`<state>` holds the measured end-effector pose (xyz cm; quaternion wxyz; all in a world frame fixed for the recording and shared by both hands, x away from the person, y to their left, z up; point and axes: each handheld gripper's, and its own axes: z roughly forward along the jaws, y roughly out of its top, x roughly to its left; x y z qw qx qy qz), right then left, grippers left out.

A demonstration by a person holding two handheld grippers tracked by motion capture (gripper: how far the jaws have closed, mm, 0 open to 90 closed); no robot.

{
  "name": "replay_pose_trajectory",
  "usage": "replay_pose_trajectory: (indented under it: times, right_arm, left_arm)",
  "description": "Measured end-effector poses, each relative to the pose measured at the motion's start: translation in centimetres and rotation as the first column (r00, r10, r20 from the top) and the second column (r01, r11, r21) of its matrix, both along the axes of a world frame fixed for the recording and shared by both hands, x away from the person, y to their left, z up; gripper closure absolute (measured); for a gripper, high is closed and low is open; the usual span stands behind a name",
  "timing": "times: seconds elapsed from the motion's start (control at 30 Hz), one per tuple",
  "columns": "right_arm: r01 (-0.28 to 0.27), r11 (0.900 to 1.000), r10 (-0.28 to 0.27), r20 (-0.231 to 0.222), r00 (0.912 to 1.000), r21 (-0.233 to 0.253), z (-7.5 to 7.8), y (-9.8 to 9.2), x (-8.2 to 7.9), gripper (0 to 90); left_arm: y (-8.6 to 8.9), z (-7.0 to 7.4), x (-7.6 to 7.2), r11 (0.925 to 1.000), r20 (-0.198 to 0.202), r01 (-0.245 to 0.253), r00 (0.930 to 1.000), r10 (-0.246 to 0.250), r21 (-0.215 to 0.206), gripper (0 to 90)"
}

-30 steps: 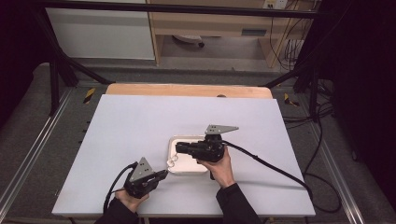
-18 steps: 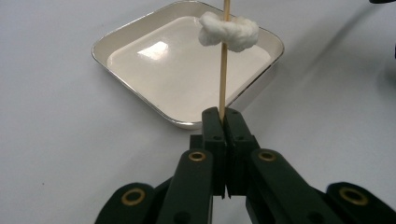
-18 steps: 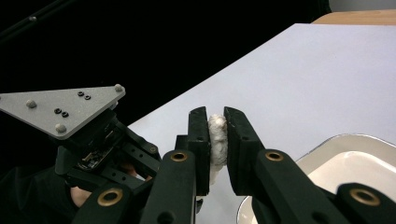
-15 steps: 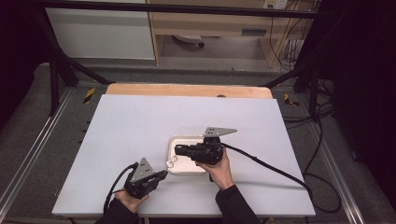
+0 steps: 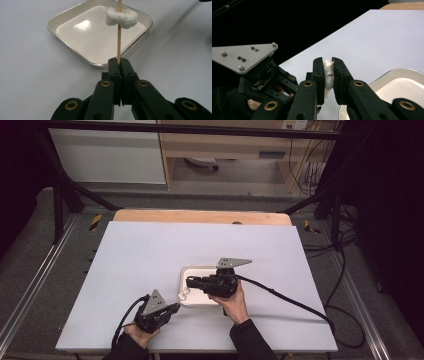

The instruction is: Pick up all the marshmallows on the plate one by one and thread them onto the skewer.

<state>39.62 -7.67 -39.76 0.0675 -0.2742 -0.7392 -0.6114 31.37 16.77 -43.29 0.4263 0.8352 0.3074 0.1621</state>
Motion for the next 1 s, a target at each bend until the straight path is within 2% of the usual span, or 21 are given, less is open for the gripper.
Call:
replay_pose_trajectory:
  times: [0.1, 0.17, 0.23, 0.3, 0.37, 0.4, 0.43, 0.53, 0.67, 0.77, 0.9, 1.0]
  right_arm:
    - [0.001, 1.0, -0.001, 0.007, 1.0, -0.014, 0.1, -0.2, 0.1, 81.3]
    - [0.007, 1.0, -0.006, 0.014, 0.9999, -0.026, 0.6, -0.4, 0.1, 79.3]
    - [0.011, 0.999, -0.01, 0.036, 0.9993, -0.04, 0.9, -0.7, 0.1, 66.8]
    - [0.012, 0.998, -0.008, 0.06, 0.9982, -0.064, 1.1, -0.9, -0.1, 59.9]
    - [0.009, 0.997, -0.004, 0.066, 0.9978, -0.078, 1.1, -1.0, -0.1, 48.0]
    - [0.035, 0.995, -0.027, 0.093, 0.9953, -0.09, 1.2, -1.1, -0.2, 39.9]
    - [0.053, 0.994, -0.041, 0.116, 0.9924, -0.097, 1.2, -1.4, -0.2, 37.6]
    - [0.083, 0.992, -0.072, 0.122, 0.9899, -0.09, 1.0, -2.5, -0.2, 25.3]
    - [0.131, 0.981, -0.113, 0.128, 0.9853, -0.142, 0.3, -4.7, -0.1, 14.2]
    - [0.168, 0.964, -0.144, 0.125, 0.9816, -0.206, -0.7, -6.3, -0.1, 6.3]
    - [0.194, 0.949, -0.175, 0.095, 0.98, -0.248, -1.7, -8.3, -0.2, 2.4]
    - [0.216, 0.936, -0.197, 0.096, 0.9757, -0.277, -2.4, -9.6, -0.4, 0.7]
  left_arm:
    - [0.0, 0.0, 0.1, 0.9997, -0.008, 0.012, 0.9999, -0.012, -0.021, 89.1]
    - [0.0, 0.1, 0.4, 0.9986, -0.019, 0.016, 0.9997, -0.017, -0.05, 89.1]
    - [0.2, 0.3, 0.5, 0.9967, -0.024, 0.016, 0.9995, -0.018, -0.079, 89.1]
    - [0.3, 0.3, 0.5, 0.9965, -0.021, 0.015, 0.9996, -0.017, -0.082, 89.0]
    - [0.3, 0.3, 0.5, 0.9966, -0.02, 0.008, 0.9997, -0.01, -0.082, 89.0]
    - [0.4, 0.3, 0.6, 0.9964, -0.026, 0.005, 0.9996, -0.007, -0.084, 89.0]
    - [0.6, 0.3, 0.6, 0.9963, -0.024, -0.001, 0.9997, -0.001, -0.086, 89.0]
    - [0.8, 0.4, 0.9, 0.9935, -0.022, 0.008, 0.9997, -0.01, -0.114, 89.0]
    - [0.9, 0.5, 1.1, 0.9934, -0.029, -0.001, 0.9996, -0.002, -0.115, 89.0]
    - [0.9, 0.6, 1.3, 0.9941, -0.037, -0.006, 0.9993, 0.002, -0.108, 88.9]
    - [1.1, 1.2, 1.8, 0.9953, -0.049, -0.019, 0.9987, 0.015, -0.095, 88.8]
    - [1.1, 1.5, 2.1, 0.9971, -0.051, -0.019, 0.9986, 0.015, -0.074, 88.8]
